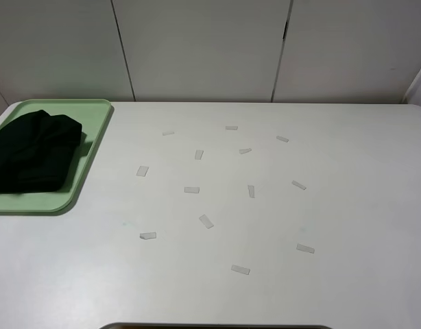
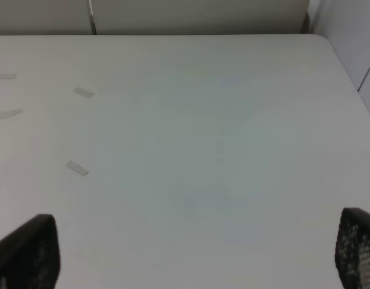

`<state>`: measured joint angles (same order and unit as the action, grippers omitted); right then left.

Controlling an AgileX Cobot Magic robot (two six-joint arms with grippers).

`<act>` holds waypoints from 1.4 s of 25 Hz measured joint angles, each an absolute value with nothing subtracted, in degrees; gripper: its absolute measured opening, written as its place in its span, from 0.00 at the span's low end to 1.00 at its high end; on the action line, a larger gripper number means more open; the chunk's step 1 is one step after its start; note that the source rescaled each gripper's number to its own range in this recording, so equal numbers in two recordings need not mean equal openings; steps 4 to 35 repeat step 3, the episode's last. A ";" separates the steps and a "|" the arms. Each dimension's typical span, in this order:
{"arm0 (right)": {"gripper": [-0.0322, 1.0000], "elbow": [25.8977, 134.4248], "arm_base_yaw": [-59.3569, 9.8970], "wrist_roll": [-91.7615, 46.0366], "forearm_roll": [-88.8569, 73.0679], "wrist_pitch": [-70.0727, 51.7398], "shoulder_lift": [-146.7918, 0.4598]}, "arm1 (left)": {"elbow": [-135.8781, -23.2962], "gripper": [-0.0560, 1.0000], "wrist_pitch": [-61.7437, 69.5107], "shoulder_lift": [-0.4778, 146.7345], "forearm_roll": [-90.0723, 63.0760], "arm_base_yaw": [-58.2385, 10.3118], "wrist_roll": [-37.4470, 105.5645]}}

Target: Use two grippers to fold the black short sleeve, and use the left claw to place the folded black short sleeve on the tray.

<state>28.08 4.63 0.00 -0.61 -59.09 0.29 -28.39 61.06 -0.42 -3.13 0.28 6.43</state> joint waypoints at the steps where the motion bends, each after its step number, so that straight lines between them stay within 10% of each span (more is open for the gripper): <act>1: 1.00 28.08 4.63 0.00 -0.61 -59.09 0.29 | -28.39 1.00 61.06 -0.42 -3.13 0.28 6.43; 35: 1.00 28.08 4.63 0.00 -0.61 -59.09 0.29 | -28.39 1.00 61.06 -0.42 -3.13 0.28 6.43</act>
